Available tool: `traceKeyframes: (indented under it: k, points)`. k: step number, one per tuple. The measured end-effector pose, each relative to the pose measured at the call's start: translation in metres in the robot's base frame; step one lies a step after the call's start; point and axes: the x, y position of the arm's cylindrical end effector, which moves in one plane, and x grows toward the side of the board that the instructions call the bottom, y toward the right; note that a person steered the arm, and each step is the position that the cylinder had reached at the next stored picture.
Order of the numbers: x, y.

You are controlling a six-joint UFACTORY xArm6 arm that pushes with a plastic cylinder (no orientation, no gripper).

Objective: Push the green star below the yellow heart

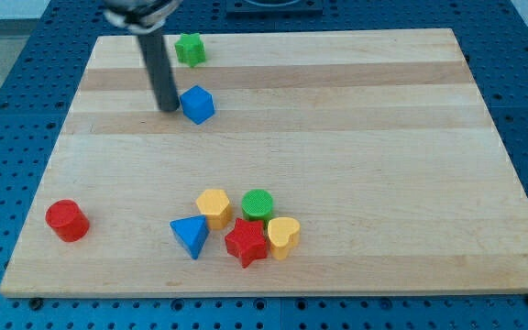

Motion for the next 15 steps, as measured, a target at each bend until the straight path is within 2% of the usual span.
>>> traceKeyframes:
  k: [2, 3, 4, 6, 7, 8, 10, 11, 12, 13, 15]
  points:
    - [-0.045, 0.027]
    - [-0.021, 0.089]
    - [0.031, 0.029]
    - [0.002, 0.072]
    - [0.033, 0.109]
    - [0.049, 0.018]
    - [0.126, -0.036]
    - [0.12, -0.027]
    - [0.083, 0.052]
    - [0.044, 0.106]
    - [0.04, 0.106]
